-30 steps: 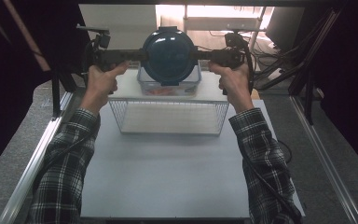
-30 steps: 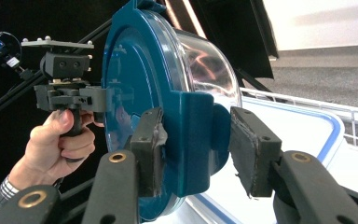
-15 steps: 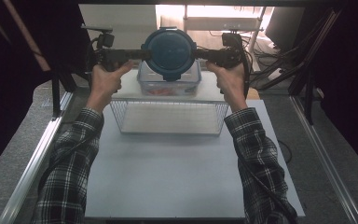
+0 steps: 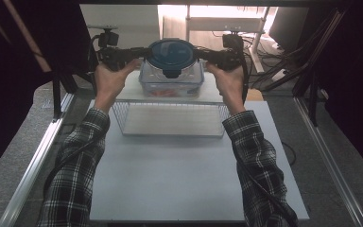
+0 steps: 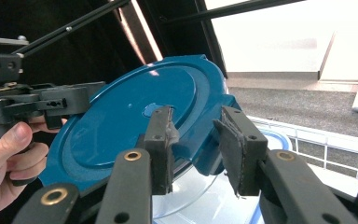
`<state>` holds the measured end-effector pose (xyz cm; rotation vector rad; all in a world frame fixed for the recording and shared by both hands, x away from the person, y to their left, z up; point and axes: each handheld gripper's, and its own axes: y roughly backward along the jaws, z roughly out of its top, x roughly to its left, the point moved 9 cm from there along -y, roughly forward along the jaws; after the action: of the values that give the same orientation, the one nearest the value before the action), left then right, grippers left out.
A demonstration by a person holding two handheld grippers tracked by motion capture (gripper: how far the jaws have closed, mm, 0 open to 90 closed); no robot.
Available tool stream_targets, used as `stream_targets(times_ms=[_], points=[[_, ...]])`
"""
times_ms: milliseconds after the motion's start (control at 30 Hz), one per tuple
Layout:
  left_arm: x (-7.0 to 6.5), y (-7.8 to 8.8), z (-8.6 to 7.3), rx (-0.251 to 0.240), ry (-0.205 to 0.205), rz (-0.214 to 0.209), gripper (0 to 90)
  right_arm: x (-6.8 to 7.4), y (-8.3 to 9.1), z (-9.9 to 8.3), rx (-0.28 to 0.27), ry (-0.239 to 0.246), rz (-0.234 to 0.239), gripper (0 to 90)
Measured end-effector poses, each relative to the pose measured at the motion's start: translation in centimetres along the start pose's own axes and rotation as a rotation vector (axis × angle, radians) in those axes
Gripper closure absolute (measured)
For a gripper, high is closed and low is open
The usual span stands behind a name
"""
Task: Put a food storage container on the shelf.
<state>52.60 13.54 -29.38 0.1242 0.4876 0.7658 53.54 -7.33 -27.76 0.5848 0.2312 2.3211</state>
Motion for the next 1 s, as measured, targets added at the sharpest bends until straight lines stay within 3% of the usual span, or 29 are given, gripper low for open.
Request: stream_targets(times_ms=[100, 267, 400, 600, 867, 1000], points=[[-0.4, 0.4, 0.1, -0.016, -0.073, 0.044, 51.9, 0.2, 0.1, -0.1, -0.005, 0.016, -0.005, 63.2], [-1.4, 1.4, -0.2, -0.024, -0.111, 0.018, 49.5, 0.8, 0.5, -0.3, -0.018, 0.039, 0.033, 55.0], [-2.3, 1.8, -1.2, 0.004, -0.154, 0.010, 38.7, 1.1, 0.8, -0.8, -0.003, 0.077, 0.041, 44.5], [-3.3, 2.1, -3.2, 0.031, -0.229, 0.052, 19.7, 1.6, 1.5, -1.6, 0.005, 0.144, 0.025, 28.2], [-4.4, 1.8, -6.2, 0.084, -0.207, -0.006, 9.8, 2.1, 2.1, -3.5, 0.033, 0.208, -0.008, 11.5], [-4.8, 1.7, -7.9, 0.127, -0.241, -0.028, 6.9, 2.1, 2.1, -4.7, 0.047, 0.219, -0.006, 8.4]])
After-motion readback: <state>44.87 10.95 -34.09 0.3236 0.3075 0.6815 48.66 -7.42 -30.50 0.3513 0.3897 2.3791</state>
